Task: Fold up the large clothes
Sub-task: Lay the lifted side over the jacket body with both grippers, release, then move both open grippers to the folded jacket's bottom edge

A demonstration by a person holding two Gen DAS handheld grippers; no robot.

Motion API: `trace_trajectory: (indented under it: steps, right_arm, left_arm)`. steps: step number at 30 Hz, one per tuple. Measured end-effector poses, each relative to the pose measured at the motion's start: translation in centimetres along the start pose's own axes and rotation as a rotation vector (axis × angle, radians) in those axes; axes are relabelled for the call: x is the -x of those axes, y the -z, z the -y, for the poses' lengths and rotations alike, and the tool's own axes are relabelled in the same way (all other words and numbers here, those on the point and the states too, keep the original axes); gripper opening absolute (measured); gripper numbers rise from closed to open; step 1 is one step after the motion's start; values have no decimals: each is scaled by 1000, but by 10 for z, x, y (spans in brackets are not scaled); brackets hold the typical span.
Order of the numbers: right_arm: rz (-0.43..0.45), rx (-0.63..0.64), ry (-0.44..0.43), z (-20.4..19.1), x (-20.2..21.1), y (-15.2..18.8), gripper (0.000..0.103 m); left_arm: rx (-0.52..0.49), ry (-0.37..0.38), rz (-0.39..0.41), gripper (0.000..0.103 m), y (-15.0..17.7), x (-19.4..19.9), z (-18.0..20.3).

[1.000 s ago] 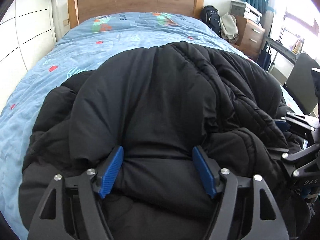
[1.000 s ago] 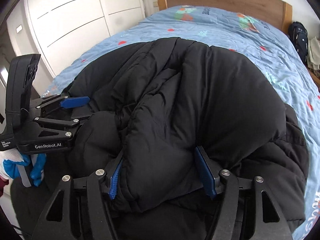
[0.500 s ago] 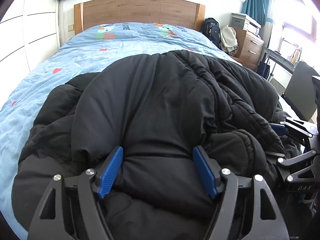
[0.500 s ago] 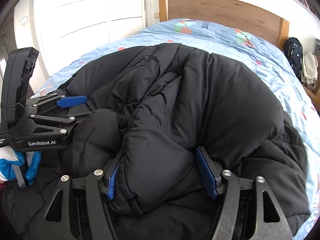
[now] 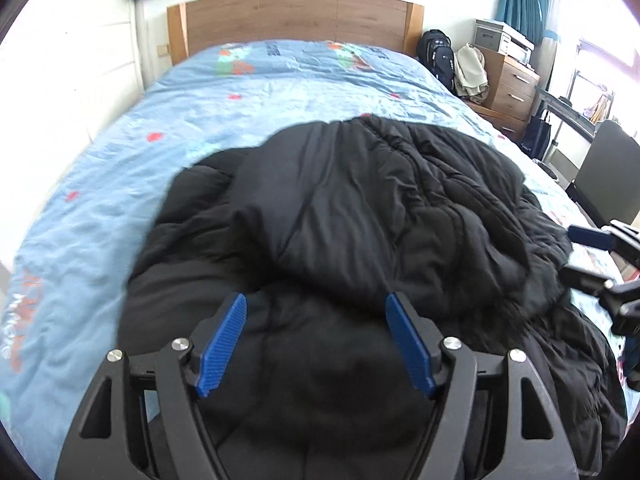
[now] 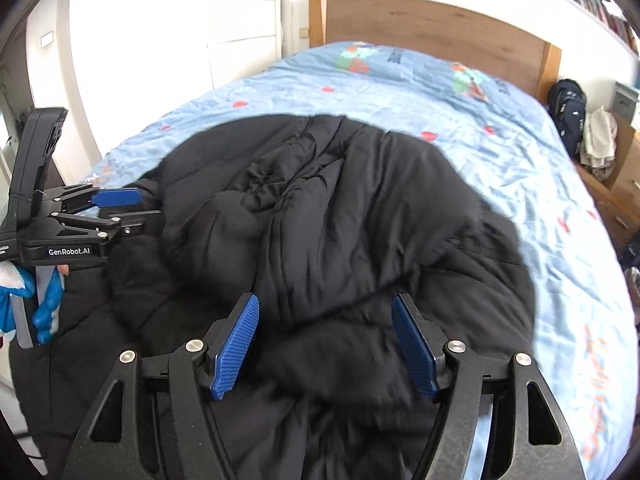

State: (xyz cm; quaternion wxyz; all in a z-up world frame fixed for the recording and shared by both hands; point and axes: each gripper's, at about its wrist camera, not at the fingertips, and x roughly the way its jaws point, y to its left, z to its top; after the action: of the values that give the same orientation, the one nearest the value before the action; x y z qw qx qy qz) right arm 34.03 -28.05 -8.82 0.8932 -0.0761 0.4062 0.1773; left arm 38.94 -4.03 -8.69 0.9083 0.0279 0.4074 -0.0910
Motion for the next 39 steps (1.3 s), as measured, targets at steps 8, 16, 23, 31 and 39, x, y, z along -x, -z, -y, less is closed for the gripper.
trace_trajectory:
  steps: [8,16,23,31,39]
  right_arm:
    - [22,-53,25,-5,103,38,79]
    - [13,-150,63,9,196,106,88]
    - [32,-277,109,26,254,154,92]
    - [82,-371,136,38,305,195,99]
    - [67,-536,51,59,302,244,102]
  left_arm:
    - [47,-48,-10,81,55,108,-21]
    - [138,-136,-43,81,116,201,-87]
    - [225,-192,-46,82,156,268,-132]
    - [243,-192,-71,84,193,309,-137]
    - [286,-132,-128,86,225,300,-145]
